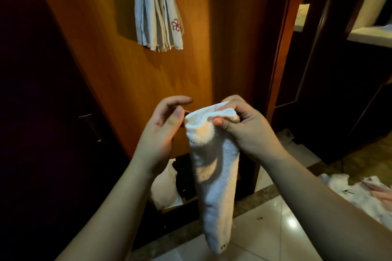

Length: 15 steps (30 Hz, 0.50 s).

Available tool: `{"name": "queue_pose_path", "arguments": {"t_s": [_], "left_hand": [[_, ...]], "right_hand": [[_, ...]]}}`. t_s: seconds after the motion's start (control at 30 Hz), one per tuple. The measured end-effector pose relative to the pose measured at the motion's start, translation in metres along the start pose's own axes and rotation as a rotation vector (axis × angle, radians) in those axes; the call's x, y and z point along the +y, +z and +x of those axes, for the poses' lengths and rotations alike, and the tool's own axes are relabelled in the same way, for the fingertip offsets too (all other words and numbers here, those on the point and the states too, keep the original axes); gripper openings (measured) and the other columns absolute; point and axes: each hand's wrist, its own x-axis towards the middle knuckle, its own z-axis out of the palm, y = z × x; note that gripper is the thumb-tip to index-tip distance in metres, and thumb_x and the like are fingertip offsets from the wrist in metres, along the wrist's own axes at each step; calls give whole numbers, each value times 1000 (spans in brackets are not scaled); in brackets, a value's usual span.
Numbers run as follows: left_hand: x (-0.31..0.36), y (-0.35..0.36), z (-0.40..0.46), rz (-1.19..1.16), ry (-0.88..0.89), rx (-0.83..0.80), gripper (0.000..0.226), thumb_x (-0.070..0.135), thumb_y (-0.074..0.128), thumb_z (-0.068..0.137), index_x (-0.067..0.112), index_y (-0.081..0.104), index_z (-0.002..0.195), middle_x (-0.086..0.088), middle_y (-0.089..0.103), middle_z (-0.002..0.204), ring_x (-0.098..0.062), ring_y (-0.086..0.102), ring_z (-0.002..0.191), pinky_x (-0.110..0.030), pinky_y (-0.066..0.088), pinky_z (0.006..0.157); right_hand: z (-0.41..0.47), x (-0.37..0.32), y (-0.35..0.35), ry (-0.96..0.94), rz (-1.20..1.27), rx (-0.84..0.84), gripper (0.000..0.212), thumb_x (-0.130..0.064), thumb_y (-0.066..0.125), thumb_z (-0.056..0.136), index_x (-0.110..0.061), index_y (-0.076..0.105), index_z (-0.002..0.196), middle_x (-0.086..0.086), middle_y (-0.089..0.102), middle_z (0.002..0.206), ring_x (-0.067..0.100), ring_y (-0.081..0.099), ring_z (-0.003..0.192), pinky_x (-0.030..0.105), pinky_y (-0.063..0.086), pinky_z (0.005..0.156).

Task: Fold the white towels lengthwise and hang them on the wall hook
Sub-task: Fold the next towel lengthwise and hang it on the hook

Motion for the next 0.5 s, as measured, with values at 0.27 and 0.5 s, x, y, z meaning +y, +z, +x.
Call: {"name": "queue_pose_path", "arguments": {"t_s": [0.27,0.5], "left_hand": [[1,-25,18,977,310,-353,44,58,45,90,17,63,89,6,57,98,-12,49,93,-20,38,74],[28,-17,31,957,401,-393,28,47,51,89,27,41,71,14,42,75,-6,37,70,-14,33,65]], "right_hand": [[6,7,-11,5,-154,-28,9,-23,71,82,-29,70,89,-18,59,94,-3,58,92,12,41,85],[9,-7,-21,92,35,-15,34,-34,76,80,-49,59,105,-13,63,92,5,62,83,22,50,71]]}}
